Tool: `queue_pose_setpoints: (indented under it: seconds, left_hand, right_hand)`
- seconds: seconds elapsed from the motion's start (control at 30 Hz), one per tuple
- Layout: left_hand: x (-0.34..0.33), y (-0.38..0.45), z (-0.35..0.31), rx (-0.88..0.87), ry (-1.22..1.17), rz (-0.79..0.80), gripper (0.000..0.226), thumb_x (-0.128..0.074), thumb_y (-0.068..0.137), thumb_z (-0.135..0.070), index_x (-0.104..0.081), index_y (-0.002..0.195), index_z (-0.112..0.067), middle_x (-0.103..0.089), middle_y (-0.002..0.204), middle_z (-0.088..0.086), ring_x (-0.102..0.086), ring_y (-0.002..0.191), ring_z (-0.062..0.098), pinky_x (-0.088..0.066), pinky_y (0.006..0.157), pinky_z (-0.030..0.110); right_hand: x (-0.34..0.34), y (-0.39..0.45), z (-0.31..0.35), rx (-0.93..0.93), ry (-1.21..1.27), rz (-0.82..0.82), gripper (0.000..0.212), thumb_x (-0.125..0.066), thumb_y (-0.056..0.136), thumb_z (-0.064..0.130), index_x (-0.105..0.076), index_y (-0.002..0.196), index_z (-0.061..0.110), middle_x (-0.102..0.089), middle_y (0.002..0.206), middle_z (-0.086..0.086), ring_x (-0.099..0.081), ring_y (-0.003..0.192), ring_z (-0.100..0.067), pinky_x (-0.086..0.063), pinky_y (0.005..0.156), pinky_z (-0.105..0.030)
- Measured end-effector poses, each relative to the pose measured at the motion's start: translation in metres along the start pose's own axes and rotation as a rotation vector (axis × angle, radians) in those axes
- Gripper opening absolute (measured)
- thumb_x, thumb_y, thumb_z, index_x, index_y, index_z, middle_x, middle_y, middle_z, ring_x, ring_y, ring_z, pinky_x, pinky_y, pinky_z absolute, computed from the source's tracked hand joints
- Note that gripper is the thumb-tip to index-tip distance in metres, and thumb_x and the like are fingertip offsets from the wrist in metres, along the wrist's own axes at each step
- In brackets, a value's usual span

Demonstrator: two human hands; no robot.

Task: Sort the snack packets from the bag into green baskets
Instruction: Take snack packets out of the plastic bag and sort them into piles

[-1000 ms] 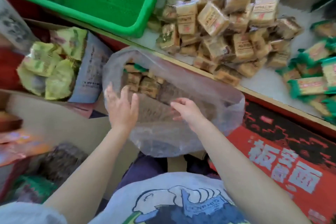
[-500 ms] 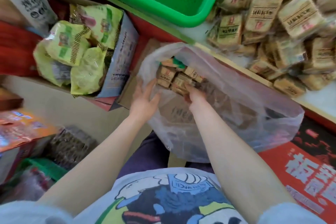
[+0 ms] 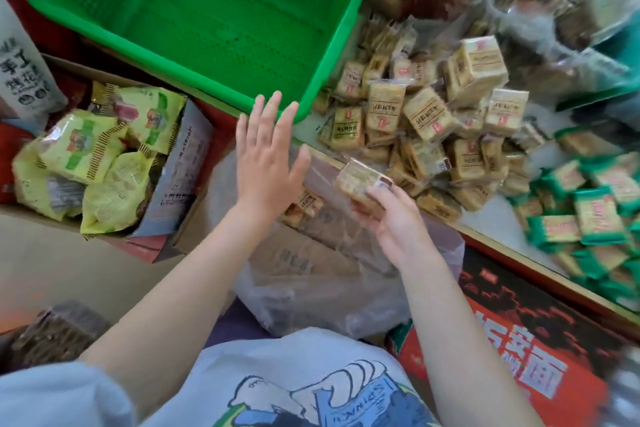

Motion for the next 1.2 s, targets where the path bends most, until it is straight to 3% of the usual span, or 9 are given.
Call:
queue_pose_setpoints:
  seconds: [0.1,0.17,0.27,0.47,0.67,0.8,0.93,1.07,1.2]
  left_hand:
    - [-0.013,0.048,-0.006,-0.025,0.133,0.113,0.058,-0.038,0.098,-0.049,-0.052,0.14,-0.011,-0.059,0.137,0.015,-0.046,0.134,0.033,-0.01,0.121,0.051]
    - [-0.023,0.066,0.002,-0.043,0.261,0.228,0.062,-0.037,0.098,-0.059,-0.058,0.126,-0.008,-0.069,0.106,0.017,-0.061,0.106,0.034,-0.027,0.112,0.051]
    - [-0.022,0.078,0.01,-0.103,0.367,0.249,0.073,-0.034,0.092,-0.072,-0.065,0.11,-0.009,-0.068,0.083,0.01,-0.062,0.082,0.03,-0.041,0.088,0.044]
    - [-0.026,0.084,0.011,-0.191,0.48,0.269,0.076,-0.032,0.088,-0.08,-0.065,0.081,-0.011,-0.042,0.054,-0.004,-0.048,0.053,0.022,-0.033,0.054,0.033]
    - [-0.026,0.083,0.01,-0.21,0.445,0.207,0.071,-0.031,0.09,-0.075,-0.041,0.053,-0.016,-0.027,0.045,-0.006,-0.031,0.042,0.018,-0.025,0.051,0.03]
    - [-0.031,0.08,0.016,-0.224,0.445,0.166,0.069,-0.037,0.091,-0.072,-0.039,0.051,-0.017,-0.026,0.046,-0.007,-0.035,0.043,0.021,-0.023,0.055,0.031]
    - [-0.03,0.081,0.014,-0.246,0.444,0.128,0.068,-0.038,0.091,-0.072,-0.034,0.05,-0.018,-0.024,0.046,-0.007,-0.034,0.044,0.021,-0.021,0.057,0.031]
    - [-0.031,0.081,0.015,-0.252,0.443,0.128,0.068,-0.037,0.09,-0.074,-0.027,0.049,-0.021,-0.018,0.046,-0.009,-0.031,0.044,0.019,-0.019,0.057,0.031]
    - [-0.033,0.081,0.017,-0.246,0.441,0.149,0.069,-0.034,0.09,-0.076,-0.03,0.049,-0.02,-0.02,0.045,-0.008,-0.031,0.044,0.019,-0.02,0.056,0.031]
  right_hand:
    - [-0.01,0.008,0.074,0.2,0.118,-0.008,0.02,-0.061,0.097,0.004,-0.058,0.117,0.004,-0.072,0.109,-0.015,-0.073,0.088,-0.026,-0.061,0.079,-0.038]
    - [-0.012,0.02,0.107,0.268,0.16,-0.068,0.025,-0.064,0.097,0.011,-0.055,0.12,0.006,-0.07,0.108,-0.016,-0.073,0.092,-0.03,-0.061,0.085,-0.041]
    - [-0.014,0.038,0.123,0.235,0.055,-0.156,0.025,-0.066,0.097,0.028,-0.06,0.111,0.008,-0.072,0.101,-0.015,-0.075,0.088,-0.028,-0.062,0.083,-0.04]
    - [-0.006,0.032,0.093,0.235,-0.03,-0.255,0.027,-0.061,0.1,0.032,-0.057,0.11,0.008,-0.073,0.09,-0.012,-0.074,0.075,-0.025,-0.061,0.067,-0.035]
    - [0.002,0.028,-0.063,-0.09,-0.144,-0.27,0.021,-0.06,0.101,0.027,-0.061,0.097,0.006,-0.069,0.067,-0.007,-0.064,0.055,-0.02,-0.057,0.056,-0.029]
    - [-0.001,0.06,-0.147,-0.26,-0.035,-0.321,0.031,-0.071,0.093,0.027,-0.059,0.119,0.015,-0.073,0.103,-0.009,-0.073,0.085,-0.024,-0.06,0.059,-0.031]
    - [-0.012,0.092,-0.17,-0.249,0.026,-0.332,0.061,-0.078,0.087,0.023,-0.048,0.14,0.02,-0.061,0.133,-0.004,-0.064,0.114,-0.026,-0.06,0.089,-0.044]
    - [-0.023,0.106,-0.174,-0.268,0.046,-0.303,0.042,-0.074,0.091,0.022,-0.056,0.128,0.014,-0.064,0.126,-0.006,-0.063,0.114,-0.027,-0.058,0.087,-0.037]
    - [-0.016,0.11,-0.191,-0.253,-0.033,-0.313,0.078,-0.091,0.059,0.049,-0.064,0.123,0.013,-0.071,0.118,-0.006,-0.068,0.107,-0.028,-0.056,0.094,-0.042]
Point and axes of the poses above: each hand's wrist, its own y-axis towards the middle knuckle, its own x-axis out of the back of the hand, z = x × y, the point moved 10 cm from there along y, towards the middle knuckle
